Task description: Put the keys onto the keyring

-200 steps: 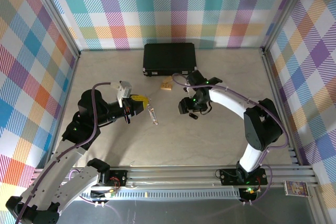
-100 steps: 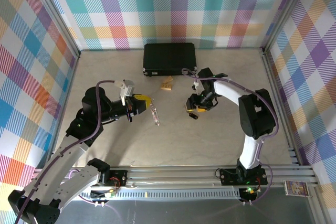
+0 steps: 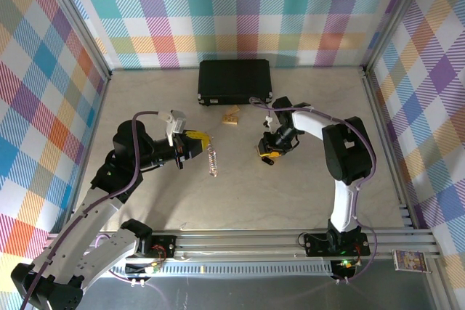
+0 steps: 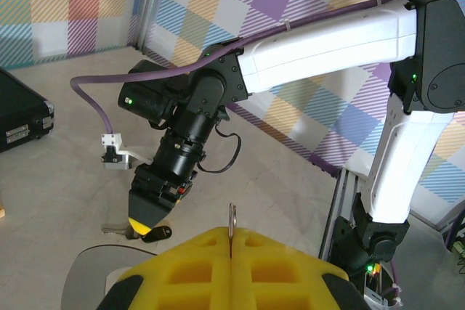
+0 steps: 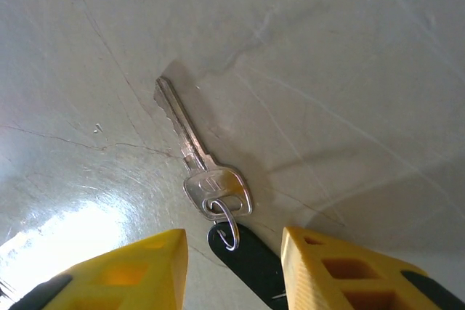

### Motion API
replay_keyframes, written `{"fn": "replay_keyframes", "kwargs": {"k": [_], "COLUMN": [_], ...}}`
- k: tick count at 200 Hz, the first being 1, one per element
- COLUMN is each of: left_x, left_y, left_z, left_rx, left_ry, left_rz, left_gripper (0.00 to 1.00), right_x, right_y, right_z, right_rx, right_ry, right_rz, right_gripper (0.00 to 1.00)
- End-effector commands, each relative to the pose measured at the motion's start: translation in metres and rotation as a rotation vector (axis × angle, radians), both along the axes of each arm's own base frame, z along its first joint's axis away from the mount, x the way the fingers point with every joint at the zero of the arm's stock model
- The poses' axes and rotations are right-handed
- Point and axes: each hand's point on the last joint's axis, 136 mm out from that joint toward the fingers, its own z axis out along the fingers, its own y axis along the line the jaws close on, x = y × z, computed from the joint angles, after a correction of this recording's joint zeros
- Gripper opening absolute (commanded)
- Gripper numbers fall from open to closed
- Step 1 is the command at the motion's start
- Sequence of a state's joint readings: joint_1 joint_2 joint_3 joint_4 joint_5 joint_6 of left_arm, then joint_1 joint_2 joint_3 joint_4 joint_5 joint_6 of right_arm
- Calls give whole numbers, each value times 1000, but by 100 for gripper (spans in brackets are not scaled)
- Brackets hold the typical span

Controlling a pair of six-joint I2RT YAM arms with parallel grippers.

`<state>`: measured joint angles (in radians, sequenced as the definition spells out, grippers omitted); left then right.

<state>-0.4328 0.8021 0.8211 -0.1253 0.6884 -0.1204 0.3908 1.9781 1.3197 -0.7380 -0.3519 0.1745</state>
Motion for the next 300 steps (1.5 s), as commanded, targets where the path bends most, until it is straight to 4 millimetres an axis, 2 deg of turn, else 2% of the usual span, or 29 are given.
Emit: {"fn": "replay_keyframes", "kwargs": {"k": [1,65,120,240,273,300], "left_x": [-2,-2,-1,-2,-1,0], "left_y": [4,4,4,6,7,6], "left_z": [11,10,8,9,9,11], "left_rx": [-29,-27,-23,-15,-15,-20], "left_ry": [-36,-34,-28,-36,-36,-40], "left_rz": [2,4,6,20,23,20], "left_gripper": [0,0,0,0,0,0], "right_x": [5,8,3,-1,-3,-4], "right_y": [6,9,9,7,9,12], "right_z": [3,2,2,3,11,28], "right_rx": [32,45,51,47,73,109], "right_ry": [1,5,17,18,4,-40], "right_rz": [11,18,26,48,70,101], "right_gripper": [36,25,18,8,3,0]}}
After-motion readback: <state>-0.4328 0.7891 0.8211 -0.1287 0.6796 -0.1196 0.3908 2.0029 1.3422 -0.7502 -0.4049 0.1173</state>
